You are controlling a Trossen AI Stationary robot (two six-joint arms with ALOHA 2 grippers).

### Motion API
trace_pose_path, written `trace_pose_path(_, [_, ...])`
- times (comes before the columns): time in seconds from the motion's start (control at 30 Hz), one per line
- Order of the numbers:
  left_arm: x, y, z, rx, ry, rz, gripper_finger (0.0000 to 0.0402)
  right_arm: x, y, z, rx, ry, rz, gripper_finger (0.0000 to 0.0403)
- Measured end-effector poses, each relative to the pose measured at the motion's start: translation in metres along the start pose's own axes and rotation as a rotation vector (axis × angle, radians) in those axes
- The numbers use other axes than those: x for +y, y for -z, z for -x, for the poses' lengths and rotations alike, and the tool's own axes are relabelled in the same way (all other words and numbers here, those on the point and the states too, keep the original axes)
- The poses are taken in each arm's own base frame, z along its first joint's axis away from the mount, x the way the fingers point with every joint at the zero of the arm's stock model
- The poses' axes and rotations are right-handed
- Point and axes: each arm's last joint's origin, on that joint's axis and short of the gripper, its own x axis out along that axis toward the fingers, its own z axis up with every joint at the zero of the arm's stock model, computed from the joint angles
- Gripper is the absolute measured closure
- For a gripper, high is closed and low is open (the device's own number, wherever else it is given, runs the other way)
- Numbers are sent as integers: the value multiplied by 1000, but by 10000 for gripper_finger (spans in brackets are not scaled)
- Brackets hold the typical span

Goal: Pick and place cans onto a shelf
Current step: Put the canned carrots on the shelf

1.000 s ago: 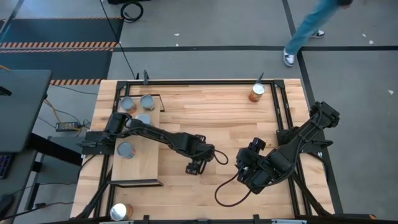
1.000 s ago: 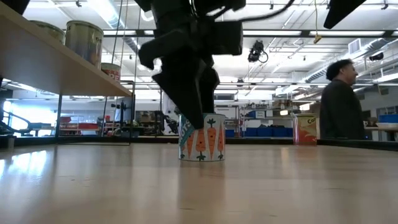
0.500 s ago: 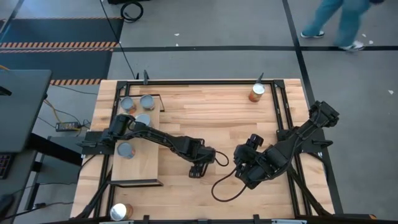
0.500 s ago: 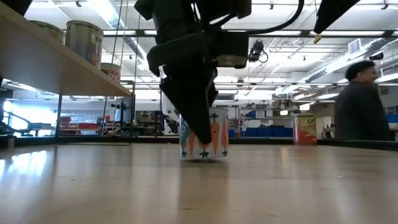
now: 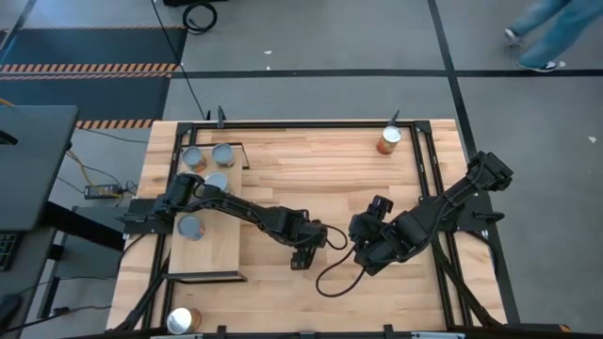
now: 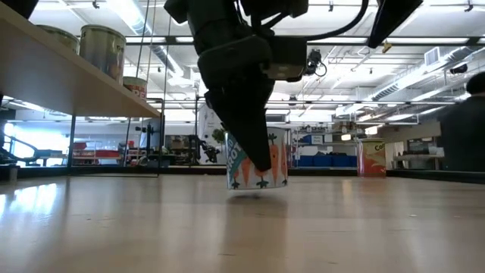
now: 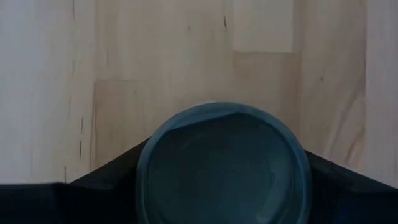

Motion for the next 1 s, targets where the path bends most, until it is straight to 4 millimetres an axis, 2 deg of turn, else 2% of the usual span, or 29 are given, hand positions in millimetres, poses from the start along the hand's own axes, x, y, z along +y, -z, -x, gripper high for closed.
trace_pose_path(0.13, [-3, 2, 1, 9, -1, 12, 115, 2, 1, 1, 13, -22, 18, 83])
trace_pose_path(0.27, [-6, 3, 21, 8, -14, 38, 115, 7, 5, 5, 13, -51, 103, 82])
trace_pose_path(0.47, [-7, 1, 92, -120, -59, 41, 115, 5, 6, 9, -15, -50, 84, 85])
trace_pose_path(0.63, [1, 5, 155, -257, -71, 44, 115, 5, 3, 9, -47, -43, 72, 86])
trace_pose_path(0.83, [14, 24, 231, -414, -65, 62, 115, 3, -3, 7, -66, -55, 38, 86])
trace_pose_path(0.9, [17, 34, 248, -422, -57, 74, 115, 4, -4, 6, -70, -59, 32, 86])
trace_pose_path(1.0, [21, 57, 265, -334, -65, 105, 115, 5, -6, 7, -90, -73, 14, 86])
